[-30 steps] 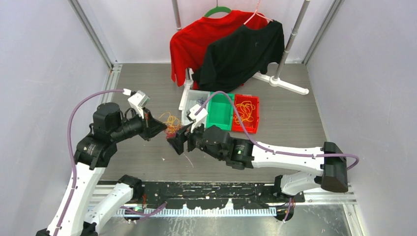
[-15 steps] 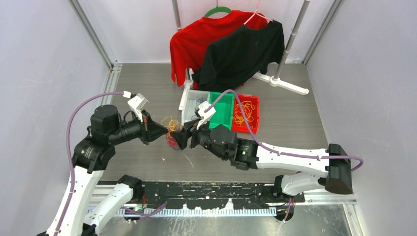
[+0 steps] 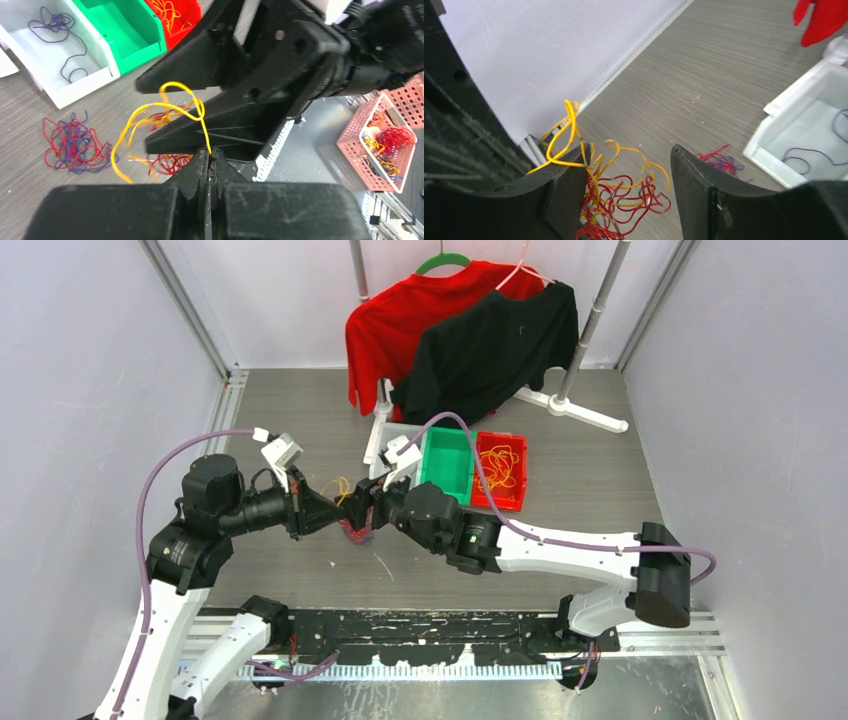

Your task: Untangle the cables

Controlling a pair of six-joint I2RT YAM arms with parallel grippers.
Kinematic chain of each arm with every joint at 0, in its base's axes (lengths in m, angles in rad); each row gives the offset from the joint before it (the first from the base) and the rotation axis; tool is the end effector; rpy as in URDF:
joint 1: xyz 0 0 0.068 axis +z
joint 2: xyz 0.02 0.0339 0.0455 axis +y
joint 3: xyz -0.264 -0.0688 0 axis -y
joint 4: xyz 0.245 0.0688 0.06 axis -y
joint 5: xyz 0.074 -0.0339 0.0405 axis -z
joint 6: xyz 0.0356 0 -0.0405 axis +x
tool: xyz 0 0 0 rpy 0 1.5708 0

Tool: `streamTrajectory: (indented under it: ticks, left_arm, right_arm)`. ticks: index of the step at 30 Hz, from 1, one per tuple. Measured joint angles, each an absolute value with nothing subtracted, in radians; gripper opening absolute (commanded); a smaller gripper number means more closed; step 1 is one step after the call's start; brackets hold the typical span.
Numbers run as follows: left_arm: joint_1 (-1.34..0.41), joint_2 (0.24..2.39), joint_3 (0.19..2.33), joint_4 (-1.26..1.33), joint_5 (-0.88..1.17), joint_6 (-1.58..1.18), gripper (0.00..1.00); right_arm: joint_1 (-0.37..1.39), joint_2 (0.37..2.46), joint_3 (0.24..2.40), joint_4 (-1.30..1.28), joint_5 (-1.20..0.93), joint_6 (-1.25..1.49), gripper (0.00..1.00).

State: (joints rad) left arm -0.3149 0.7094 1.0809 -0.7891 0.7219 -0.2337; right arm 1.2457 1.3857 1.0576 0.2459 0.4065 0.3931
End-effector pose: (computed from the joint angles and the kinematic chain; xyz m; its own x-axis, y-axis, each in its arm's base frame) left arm 0.1052 -0.0590 0.3895 -0.5620 0.0003 -0.8272 0.6956 0.5413 -0.4724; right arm 0.1184 0.3073 0.3421 -0.3094 0.1835 -0.9330 -0.6777 0.6457 0.3518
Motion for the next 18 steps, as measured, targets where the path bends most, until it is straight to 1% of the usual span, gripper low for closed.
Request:
streamTrajectory:
  ticks: [3,6,8,13,18]
  left_arm:
    - [-0.315,0.710,1.081,-0.789,0.749,-0.241,0.00]
    - [-0.315,0.712,1.081,-0.789,0.782,-0.255,0.00]
    - [-0.315,0.715,1.087,-0.786,0.803,-0.261,0.00]
    - [-0.315,0.737,1.135,-0.760,0.825,-0.266,0.00]
    - [-0.315,0.768,1.184,-0.751,0.830,-0.253,0.00]
  right_arm:
    - [1.232,1.424,1.071,0.278,0.368,0.422,0.56]
    - [1.224,1.465,1.073,0.302,0.318,0.455,0.54]
    - [1.222,1.494,1.070,0.320,0.288,0.480,0.51]
    - [1.221,1.508,1.004,0.380,0.263,0.532,0.39]
    - [1.219,1.508,0.916,0.458,0.260,0.574,0.36]
